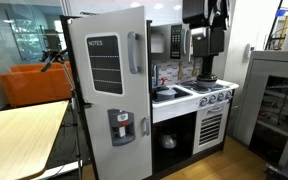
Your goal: Close the upper compartment of the fridge
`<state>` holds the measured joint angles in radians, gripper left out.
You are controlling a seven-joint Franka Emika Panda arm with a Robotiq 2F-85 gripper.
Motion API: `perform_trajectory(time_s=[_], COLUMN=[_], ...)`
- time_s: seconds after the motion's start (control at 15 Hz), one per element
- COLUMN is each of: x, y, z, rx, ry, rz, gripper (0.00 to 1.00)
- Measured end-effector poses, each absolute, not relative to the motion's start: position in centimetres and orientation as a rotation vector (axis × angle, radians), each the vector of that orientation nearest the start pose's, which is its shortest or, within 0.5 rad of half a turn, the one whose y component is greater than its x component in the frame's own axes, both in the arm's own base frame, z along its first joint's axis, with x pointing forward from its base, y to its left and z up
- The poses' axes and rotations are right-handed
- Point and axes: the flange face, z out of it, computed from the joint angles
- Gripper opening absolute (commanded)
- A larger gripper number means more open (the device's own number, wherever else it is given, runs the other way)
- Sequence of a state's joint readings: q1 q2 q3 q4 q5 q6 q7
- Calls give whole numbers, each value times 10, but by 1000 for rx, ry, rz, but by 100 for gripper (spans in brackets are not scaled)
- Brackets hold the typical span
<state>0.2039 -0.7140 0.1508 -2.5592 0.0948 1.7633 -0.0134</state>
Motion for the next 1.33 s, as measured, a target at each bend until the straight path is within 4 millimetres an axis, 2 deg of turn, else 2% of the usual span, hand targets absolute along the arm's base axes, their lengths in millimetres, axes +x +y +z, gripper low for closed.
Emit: perform_trajectory(time_s=[0.33, 0.6, 0.8, 1.33], x=[277, 268, 276, 317], y=[174, 198, 208, 246], z=[503, 509, 506, 497], rx=[-3069, -3039, -3014, -2951], ry=[-688, -838, -906, -999], rz=[194, 133, 67, -85], gripper=[100, 100, 100, 100])
